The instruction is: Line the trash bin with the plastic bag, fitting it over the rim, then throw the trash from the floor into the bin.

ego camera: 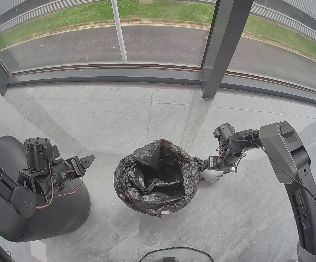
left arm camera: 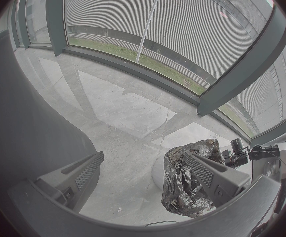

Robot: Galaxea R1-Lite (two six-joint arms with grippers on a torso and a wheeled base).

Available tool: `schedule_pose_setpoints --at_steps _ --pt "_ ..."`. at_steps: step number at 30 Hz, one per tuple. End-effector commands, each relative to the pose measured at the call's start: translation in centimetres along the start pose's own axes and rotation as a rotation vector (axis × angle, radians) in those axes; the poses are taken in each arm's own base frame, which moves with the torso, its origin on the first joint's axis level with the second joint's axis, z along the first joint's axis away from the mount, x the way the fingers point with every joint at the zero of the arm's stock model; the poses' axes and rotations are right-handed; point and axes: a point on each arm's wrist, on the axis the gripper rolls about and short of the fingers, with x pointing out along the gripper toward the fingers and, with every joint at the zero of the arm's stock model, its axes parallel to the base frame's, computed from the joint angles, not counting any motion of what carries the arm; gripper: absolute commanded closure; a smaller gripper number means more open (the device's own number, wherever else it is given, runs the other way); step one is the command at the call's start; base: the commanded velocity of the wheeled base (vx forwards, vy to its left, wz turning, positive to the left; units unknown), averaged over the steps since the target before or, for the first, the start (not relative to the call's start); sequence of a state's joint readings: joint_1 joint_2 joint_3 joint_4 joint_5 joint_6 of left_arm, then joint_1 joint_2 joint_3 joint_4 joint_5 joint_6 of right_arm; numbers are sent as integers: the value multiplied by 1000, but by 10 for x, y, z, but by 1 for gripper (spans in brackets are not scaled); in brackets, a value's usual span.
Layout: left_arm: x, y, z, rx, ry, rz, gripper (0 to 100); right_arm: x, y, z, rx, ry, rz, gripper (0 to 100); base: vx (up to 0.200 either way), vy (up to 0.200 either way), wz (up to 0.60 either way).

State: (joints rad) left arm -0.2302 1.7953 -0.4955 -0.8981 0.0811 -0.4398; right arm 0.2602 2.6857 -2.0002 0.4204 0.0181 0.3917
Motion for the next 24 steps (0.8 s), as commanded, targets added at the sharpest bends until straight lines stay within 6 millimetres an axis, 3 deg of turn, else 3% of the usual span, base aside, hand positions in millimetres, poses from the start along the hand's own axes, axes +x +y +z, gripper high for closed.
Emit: schedule_pose_setpoints --at_steps 1,6,12,20,24 --pt "0 1 1 -2 -2 2 0 -4 0 2 -4 -8 3 0 0 0 0" --pt "0 1 1 -3 -5 4 0 -16 -1 9 -106 -31 24 0 0 0 0" --pt "-1 1 2 -5 -9 2 0 -16 -3 10 -247 -17 74 0 0 0 0" --pt "-1 1 3 -10 -13 2 0 18 -9 3 -454 -39 84 0 0 0 0" --pt "-1 1 3 -10 -12 1 0 24 -13 3 -526 -49 85 0 0 0 0"
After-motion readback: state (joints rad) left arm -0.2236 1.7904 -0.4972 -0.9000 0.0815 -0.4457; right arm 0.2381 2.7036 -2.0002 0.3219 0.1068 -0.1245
